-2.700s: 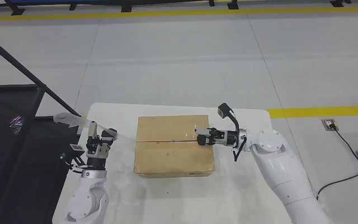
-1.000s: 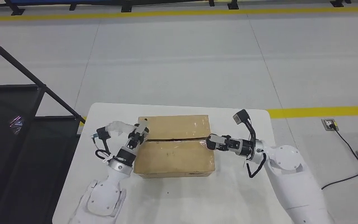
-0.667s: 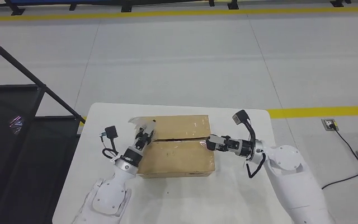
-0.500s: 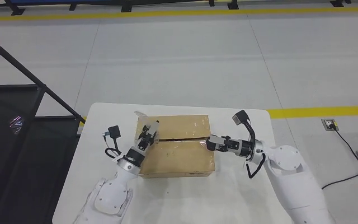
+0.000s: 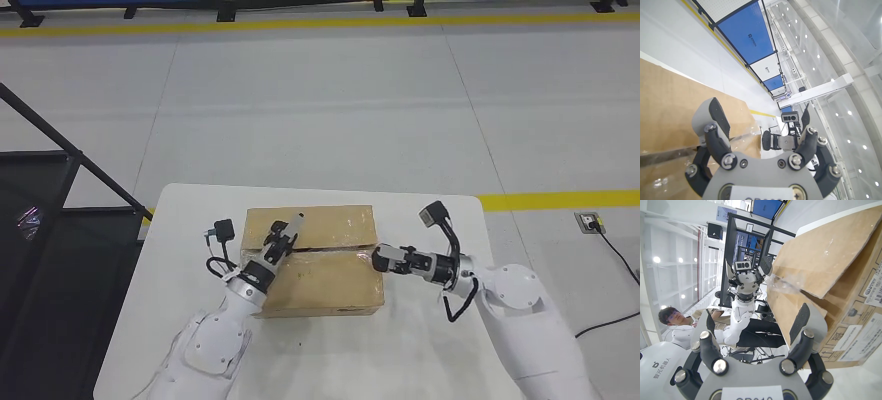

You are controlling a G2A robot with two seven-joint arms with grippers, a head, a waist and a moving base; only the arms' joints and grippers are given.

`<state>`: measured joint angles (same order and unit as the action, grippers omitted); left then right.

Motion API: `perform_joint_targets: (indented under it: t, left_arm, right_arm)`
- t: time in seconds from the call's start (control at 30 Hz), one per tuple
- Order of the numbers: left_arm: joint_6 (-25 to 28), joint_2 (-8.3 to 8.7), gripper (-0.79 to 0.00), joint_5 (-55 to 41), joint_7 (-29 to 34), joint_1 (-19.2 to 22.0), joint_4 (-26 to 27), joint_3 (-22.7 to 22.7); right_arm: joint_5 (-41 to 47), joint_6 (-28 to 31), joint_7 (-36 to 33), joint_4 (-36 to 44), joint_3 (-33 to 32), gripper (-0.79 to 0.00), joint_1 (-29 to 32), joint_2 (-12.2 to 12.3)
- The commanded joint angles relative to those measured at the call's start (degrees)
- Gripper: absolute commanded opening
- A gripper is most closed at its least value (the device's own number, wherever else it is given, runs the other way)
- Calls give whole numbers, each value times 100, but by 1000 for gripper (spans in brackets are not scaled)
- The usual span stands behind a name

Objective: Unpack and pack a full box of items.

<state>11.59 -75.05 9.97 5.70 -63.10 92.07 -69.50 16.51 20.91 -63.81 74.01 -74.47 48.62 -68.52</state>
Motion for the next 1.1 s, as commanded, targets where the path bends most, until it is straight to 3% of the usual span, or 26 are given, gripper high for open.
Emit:
perform_joint_targets:
  t: [0.0,0.17,0.3,0.5,0.6,0.7,0.8,1.07]
  left_arm:
    - [-7,-16,0,8,-33,42,-53,44]
    - [80,-52,0,-3,-134,83,-84,120]
    - [261,-40,0,-201,-149,-110,272,-47]
    - [538,73,0,-704,-8,-800,1191,-934]
    - [609,139,0,-1103,143,-1159,1385,-1565]
    - [615,194,0,-1401,327,-1445,1313,-2118]
    - [588,222,0,-1831,620,-1595,1098,-2370]
    - [698,214,0,-1705,720,-1497,589,-2162]
  right_arm:
    - [4,-1,-2,-5,-2,0,8,9]
    - [53,77,51,15,-37,0,37,36]
    - [94,360,141,221,-152,0,130,69]
    - [-225,275,147,655,-21,0,65,93]
    - [-363,-41,331,649,273,0,-153,45]
    - [-342,-451,570,419,692,0,-500,-53]
    - [-195,-608,516,39,1127,0,-924,-171]
    - [-321,-722,568,-794,1964,0,-1789,-445]
